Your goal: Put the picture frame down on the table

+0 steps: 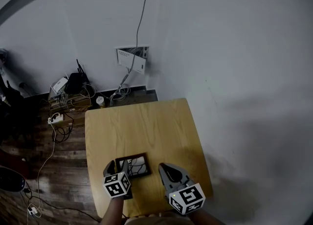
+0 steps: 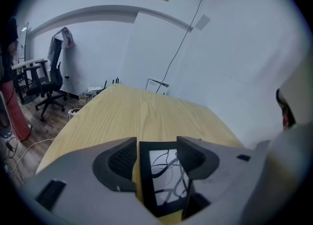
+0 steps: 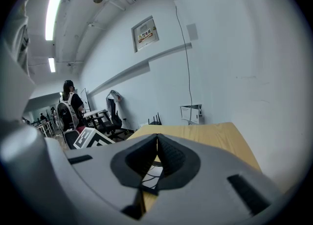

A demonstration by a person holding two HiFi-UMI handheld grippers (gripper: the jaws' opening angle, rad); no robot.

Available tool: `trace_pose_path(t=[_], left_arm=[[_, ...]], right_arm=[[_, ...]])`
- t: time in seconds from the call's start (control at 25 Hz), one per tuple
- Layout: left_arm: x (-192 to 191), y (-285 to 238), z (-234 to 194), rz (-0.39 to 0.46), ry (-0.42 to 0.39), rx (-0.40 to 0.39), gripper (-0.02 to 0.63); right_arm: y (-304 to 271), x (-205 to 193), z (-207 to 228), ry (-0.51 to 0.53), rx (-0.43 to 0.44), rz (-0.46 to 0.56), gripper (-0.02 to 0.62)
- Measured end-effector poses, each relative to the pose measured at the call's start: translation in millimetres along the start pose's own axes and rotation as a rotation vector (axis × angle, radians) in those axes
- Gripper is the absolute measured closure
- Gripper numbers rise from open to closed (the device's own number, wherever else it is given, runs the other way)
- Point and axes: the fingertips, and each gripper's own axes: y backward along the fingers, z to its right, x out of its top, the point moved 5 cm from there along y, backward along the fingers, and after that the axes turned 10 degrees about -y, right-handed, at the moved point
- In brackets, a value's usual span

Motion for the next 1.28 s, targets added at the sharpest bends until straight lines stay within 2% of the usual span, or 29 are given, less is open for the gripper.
trace_pose_path(t=[0.44,0.52,0.64,0.8,0.96,1.28], left_arm=[[6,22,11,0.04,0.008,-0.009,0.377],[9,32,13,0.059,0.001,0.006,0.405],[13,48,17,0.098,-0.001,0.022,0.494],[15,73,25,0.157,0.016,0.031,0.558],[13,97,34,0.2,0.022,0.038,0.574],[-8,141,57,0.225,0.049,0.027,0.584]], right_arm=[[8,-1,-1,0.018,0.016,0.011,0.595],[12,-1,-2,0.02,0.019,0.014,0.595],[18,-4,-2,0.024,0.023,0.018,0.595],[30,-8,-4,0.027,0.035,0.027,0.595],[47,-10,-9,0.03,0.056,0.039,0.595],[87,-20,-17,0.044,0.08,0.062,0.595]])
